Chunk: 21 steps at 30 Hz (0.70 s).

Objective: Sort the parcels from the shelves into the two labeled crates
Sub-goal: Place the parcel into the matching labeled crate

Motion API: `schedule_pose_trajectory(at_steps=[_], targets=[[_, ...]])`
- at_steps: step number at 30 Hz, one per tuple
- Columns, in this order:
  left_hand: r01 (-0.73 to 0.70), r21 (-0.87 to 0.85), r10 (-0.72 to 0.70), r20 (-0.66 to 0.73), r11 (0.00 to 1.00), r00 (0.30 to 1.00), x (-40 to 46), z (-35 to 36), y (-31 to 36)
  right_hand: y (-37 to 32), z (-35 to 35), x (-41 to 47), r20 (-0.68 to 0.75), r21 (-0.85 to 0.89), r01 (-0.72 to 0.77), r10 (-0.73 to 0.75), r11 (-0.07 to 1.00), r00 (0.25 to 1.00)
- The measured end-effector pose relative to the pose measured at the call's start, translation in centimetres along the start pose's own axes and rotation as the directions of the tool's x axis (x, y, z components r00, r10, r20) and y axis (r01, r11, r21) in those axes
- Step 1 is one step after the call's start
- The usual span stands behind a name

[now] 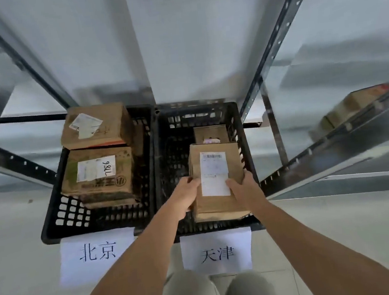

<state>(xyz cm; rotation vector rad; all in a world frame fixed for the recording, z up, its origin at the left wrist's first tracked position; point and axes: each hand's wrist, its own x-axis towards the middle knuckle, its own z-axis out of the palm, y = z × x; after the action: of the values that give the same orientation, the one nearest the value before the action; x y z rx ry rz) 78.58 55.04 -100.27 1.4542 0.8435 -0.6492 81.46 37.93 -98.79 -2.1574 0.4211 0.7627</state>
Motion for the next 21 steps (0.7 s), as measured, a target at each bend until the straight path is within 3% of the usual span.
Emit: schedule_pose_trajectory(at_steps=[7, 15, 21], targets=[[0.042, 0.060, -0.046, 0.067, 0.997, 0.997, 7.9, 1.8, -6.1, 6.7, 4.3, 6.2, 0.014, -0.116, -0.045, 0.046, 0.992, 0.999], [-0.057, 0.176, 0.035, 0.122, 0.983, 0.992, 11.6, 3.5, -8.9, 10.1, 5.2, 8.9, 0.063, -0.266, 0.040, -0.024, 0.963, 0.998], [-0.140, 0.319, 0.104, 0.127, 0.937, 0.986, 13.1, 4.6, -9.3, 10.3, 5.9, 9.8, 0.046, -0.587, 0.063, -0.044, 0.807, 0.998]])
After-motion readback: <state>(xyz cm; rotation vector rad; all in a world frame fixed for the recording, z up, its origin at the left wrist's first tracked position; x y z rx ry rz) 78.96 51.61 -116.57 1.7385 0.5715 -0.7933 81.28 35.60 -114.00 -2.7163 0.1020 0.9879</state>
